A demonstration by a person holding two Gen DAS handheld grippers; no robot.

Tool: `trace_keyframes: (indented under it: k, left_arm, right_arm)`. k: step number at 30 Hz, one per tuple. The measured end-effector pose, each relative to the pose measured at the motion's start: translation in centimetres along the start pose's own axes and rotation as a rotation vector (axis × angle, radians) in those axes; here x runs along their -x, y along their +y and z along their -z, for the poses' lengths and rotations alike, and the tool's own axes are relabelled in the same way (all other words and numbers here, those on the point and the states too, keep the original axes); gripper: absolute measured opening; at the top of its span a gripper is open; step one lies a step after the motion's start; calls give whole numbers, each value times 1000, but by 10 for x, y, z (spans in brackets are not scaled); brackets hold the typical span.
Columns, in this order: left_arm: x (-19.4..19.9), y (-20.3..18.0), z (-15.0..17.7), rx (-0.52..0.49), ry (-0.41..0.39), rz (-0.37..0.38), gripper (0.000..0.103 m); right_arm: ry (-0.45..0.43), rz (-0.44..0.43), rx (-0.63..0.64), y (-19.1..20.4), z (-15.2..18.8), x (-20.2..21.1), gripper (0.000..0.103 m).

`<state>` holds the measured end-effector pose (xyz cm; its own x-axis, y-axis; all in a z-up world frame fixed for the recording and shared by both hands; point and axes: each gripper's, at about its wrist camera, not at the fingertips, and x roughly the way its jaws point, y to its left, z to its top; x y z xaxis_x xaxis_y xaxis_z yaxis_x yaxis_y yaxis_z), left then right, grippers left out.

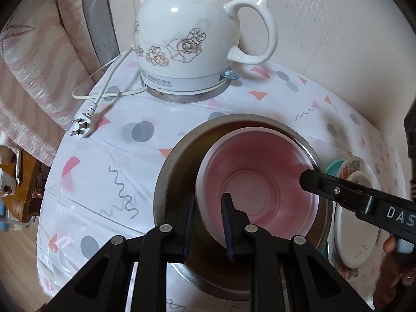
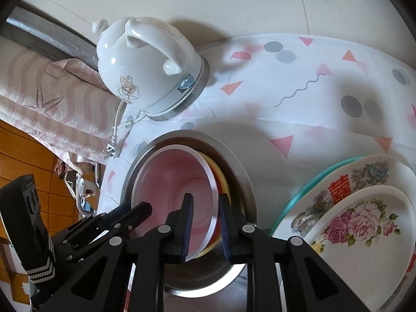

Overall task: Organize plates and bowls
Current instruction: 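Lower the pink-and-red bowl into the yellow bowl and open the right gripper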

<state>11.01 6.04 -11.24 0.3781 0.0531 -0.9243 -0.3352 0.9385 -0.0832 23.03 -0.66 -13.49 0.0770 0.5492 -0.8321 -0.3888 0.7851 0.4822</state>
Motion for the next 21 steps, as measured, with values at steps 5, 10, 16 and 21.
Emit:
trace_keyframes:
  k: [5,10,16,21]
  left_arm:
    - [5,2,-1,17,-8,3,21]
    - [11,2,-1,15,-28,-7,29]
    - [20,7,-1,31,-59,-23,41]
    - [27,15,-1,48,-79,-40,50]
  right_arm:
    - [-6,2,-3,-1,1,3,21]
    - [-15,-6,-4,0,2,8,21]
    - [-68,-18,8,2,5,23,21]
    - [-81,-23,-9,0,9,31,21]
